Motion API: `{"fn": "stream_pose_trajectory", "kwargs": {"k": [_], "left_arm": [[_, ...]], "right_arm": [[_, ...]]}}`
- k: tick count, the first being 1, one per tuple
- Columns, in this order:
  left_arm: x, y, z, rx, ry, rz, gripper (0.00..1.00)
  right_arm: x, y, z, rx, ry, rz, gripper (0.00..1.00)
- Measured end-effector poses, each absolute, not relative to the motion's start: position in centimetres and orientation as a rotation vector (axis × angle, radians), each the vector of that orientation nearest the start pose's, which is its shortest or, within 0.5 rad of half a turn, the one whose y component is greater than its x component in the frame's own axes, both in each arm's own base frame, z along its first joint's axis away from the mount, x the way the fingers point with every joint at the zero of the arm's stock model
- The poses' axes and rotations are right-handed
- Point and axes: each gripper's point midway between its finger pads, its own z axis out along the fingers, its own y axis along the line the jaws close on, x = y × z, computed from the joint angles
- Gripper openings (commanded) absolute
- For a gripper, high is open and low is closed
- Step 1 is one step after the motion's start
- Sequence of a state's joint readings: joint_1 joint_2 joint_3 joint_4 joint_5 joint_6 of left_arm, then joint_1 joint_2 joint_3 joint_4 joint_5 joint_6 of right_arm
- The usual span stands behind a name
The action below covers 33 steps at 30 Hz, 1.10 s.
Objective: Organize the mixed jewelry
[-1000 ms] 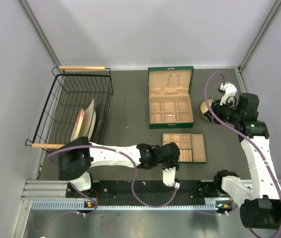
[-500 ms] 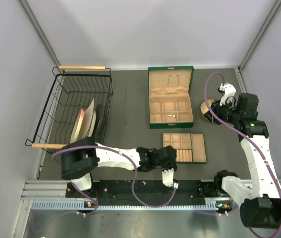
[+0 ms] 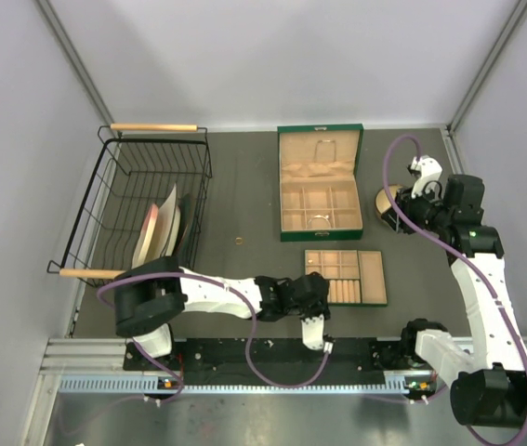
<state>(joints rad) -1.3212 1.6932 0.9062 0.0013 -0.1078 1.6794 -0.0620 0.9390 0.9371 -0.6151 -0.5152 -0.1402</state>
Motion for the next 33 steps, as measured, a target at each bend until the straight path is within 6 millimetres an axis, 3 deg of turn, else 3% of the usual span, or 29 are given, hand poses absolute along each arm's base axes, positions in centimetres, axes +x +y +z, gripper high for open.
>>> {"fn": "stream_pose_trajectory", "kwargs": {"k": [33], "left_arm": [[17.1, -41.1, 5.5, 2.39, 0.203, 0.275, 0.0]], "right_arm": [[27.6, 6.6, 21.9, -0.385, 2.095, 0.449, 0.35]]}}
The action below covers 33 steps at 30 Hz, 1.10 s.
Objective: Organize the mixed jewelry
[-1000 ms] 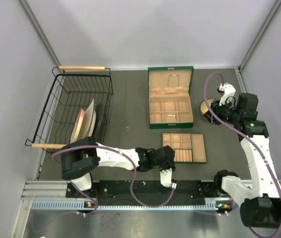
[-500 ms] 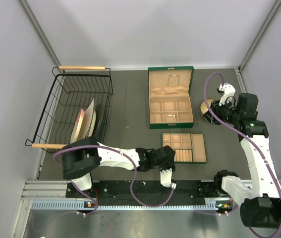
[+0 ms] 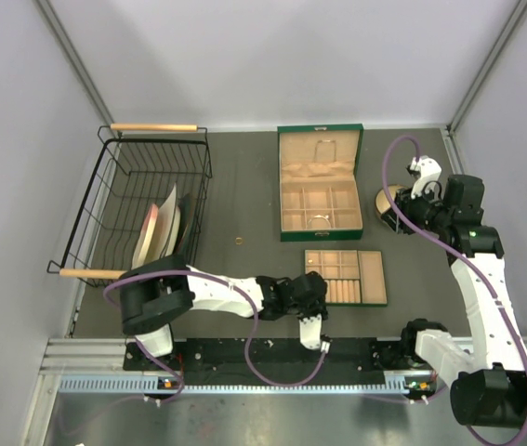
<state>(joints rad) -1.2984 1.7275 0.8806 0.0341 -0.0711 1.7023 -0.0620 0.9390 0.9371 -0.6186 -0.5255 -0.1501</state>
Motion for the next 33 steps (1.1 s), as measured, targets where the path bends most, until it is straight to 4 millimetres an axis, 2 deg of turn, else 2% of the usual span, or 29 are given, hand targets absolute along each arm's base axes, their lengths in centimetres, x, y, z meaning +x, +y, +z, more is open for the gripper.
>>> {"fn": "stream_pose_trajectory", "kwargs": {"k": [33], "left_arm": [[17.1, -41.4, 4.3, 2.409, 0.173, 0.257, 0.0]], "right_arm": [[27.6, 6.5, 21.9, -0.391, 2.097, 0.447, 0.35]]}}
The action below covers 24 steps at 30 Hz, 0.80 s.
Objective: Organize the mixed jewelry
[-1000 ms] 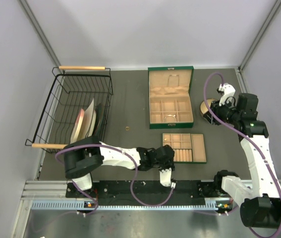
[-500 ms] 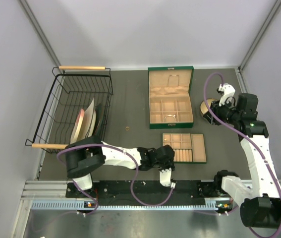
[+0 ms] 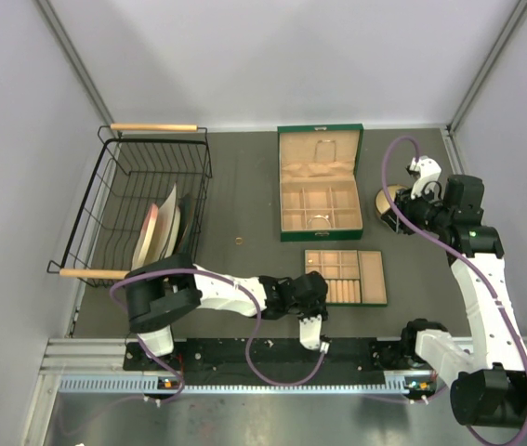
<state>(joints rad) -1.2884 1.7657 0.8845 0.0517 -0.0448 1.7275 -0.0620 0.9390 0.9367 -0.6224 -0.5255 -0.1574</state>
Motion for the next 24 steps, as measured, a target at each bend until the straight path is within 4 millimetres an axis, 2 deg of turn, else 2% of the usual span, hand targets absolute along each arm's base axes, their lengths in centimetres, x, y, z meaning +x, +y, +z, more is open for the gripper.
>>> {"fn": "stream_pose_trajectory", "kwargs": {"k": [24], "left_arm": [[17.1, -41.19, 3.71, 2.492, 0.153, 0.254, 0.0]], "right_arm": [[27.57, 6.54, 21.87, -0.392, 2.097, 0.446, 0.35]]}}
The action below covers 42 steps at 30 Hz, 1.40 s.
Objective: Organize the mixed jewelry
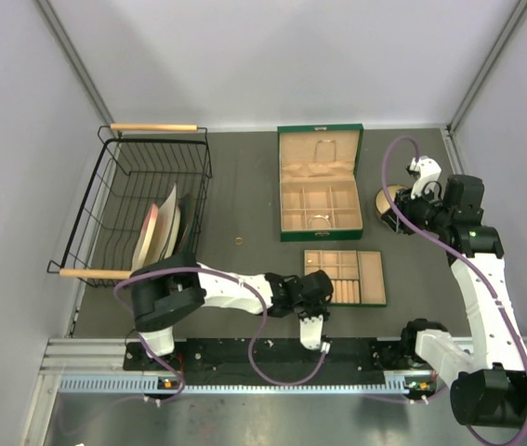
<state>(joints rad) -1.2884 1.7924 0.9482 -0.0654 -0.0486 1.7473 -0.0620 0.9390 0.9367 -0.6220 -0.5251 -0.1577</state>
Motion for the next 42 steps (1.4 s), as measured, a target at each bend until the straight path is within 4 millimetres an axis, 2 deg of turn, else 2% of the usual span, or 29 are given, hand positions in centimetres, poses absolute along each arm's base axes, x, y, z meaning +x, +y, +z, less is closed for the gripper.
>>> {"fn": "stream_pose_trajectory", "kwargs": {"k": [11, 17, 21, 26, 42], "left_arm": [[17.2, -41.1, 3.4, 2.526, 0.156, 0.257, 0.05], [17.3, -41.1, 3.4, 2.524, 0.177, 0.26, 0.25], [17.3, -41.2, 3.6, 2.517, 0.181, 0.265, 0.31], [17.4, -41.2, 3.8, 2.512, 0.185, 0.268, 0.33], [18.1, -39.6, 4.6, 2.584, 0.246, 0.328, 0.34]], "right_arm": [[27.6, 6.5, 21.9, -0.396, 2.096, 0.443, 0.34], [27.6, 6.5, 21.9, -0.399, 2.095, 0.442, 0.35], [27.6, 6.5, 21.9, -0.399, 2.095, 0.442, 0.35], [27.6, 6.5, 21.9, -0.398, 2.095, 0.441, 0.35], [27.6, 6.5, 21.9, -0.398, 2.095, 0.44, 0.35]]}}
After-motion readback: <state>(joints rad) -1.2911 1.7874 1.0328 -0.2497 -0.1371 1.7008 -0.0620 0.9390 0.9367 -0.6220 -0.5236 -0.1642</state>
